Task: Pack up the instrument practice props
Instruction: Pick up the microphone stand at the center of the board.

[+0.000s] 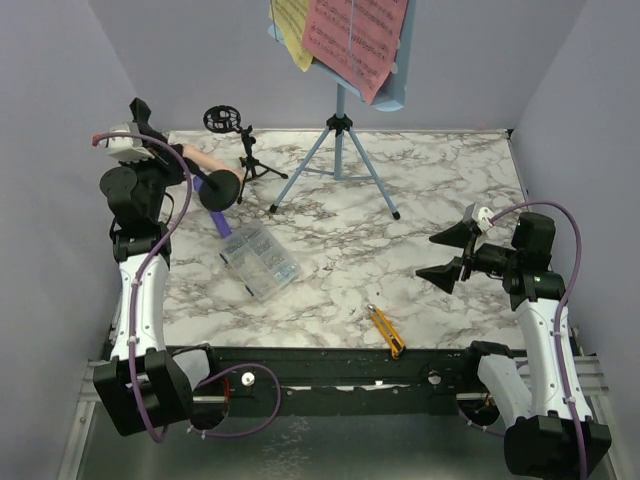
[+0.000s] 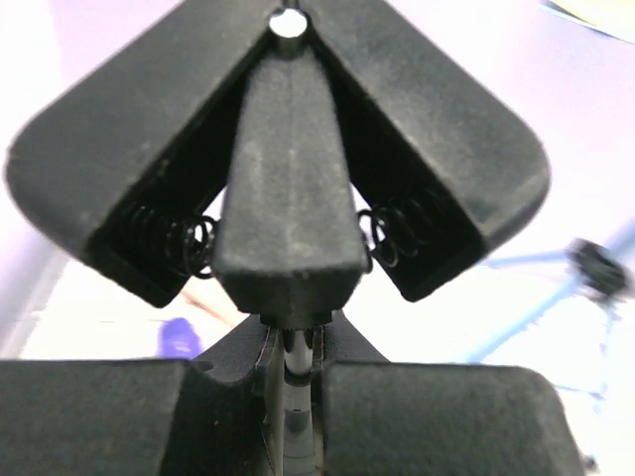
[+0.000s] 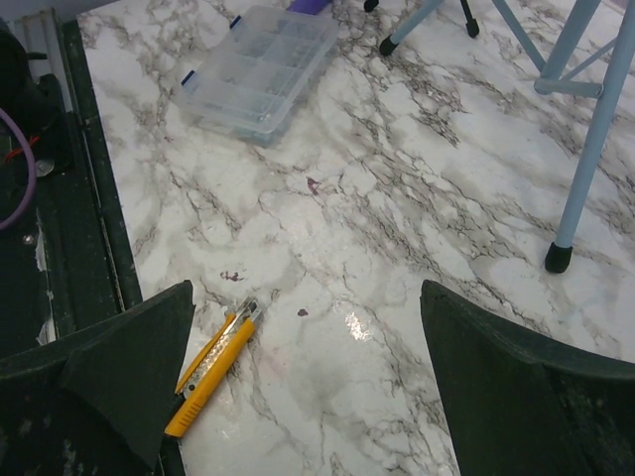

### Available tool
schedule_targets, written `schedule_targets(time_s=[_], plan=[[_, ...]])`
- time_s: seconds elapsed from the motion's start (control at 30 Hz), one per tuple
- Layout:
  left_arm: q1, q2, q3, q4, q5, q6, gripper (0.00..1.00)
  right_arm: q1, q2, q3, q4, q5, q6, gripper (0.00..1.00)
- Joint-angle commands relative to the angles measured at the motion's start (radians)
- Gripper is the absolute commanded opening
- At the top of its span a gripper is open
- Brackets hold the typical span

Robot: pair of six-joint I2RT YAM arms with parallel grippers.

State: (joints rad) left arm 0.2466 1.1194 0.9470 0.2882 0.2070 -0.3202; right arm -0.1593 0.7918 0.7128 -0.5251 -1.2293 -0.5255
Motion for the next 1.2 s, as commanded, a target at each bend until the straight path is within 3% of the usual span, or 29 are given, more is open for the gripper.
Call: schedule_targets(time_s=[0.0, 0.1, 0.23, 0.43, 0.6, 0.8, 1.1, 1.17], plan=[[-0.052, -0.066, -0.013, 0.028, 0.422, -0.228, 0.00, -0.006, -0.005, -0.022, -0.045, -0.068, -0.039, 0.99], [-0.162, -0.104, -0.017, 0.031, 0.547, -0.262, 0.00, -0.005, -0.002, -0.022, -0.079, -0.126, -0.080, 0.99], [-0.390, -0.143, -0.025, 0.032, 0.548, -0.262, 0.00, -0.006, 0.028, -0.003, -0.145, -0.245, -0.157, 0.99], [-0.716, -0.132, -0.050, 0.108, 0.377, -0.282, 0.00, 0.045, 0.169, 0.215, -0.317, -0.355, -0.238, 0.99], [-0.954, -0.044, -0.034, 0.214, 0.212, -0.220, 0.00, 0.223, 0.276, 0.341, -0.358, -0.328, -0.189, 0.99], [-1.109, 0.089, 0.054, 0.257, 0.133, -0.119, 0.00, 0.316, 0.249, 0.246, -0.010, -0.246, 0.178, 0.99], [-1.176, 0.153, 0.105, 0.287, 0.091, -0.050, 0.00, 0.322, 0.207, 0.081, 0.188, -0.220, 0.348, 0.92], [-1.179, 0.159, 0.108, 0.297, 0.088, -0.051, 0.00, 0.322, 0.199, 0.056, 0.203, -0.224, 0.354, 0.85]])
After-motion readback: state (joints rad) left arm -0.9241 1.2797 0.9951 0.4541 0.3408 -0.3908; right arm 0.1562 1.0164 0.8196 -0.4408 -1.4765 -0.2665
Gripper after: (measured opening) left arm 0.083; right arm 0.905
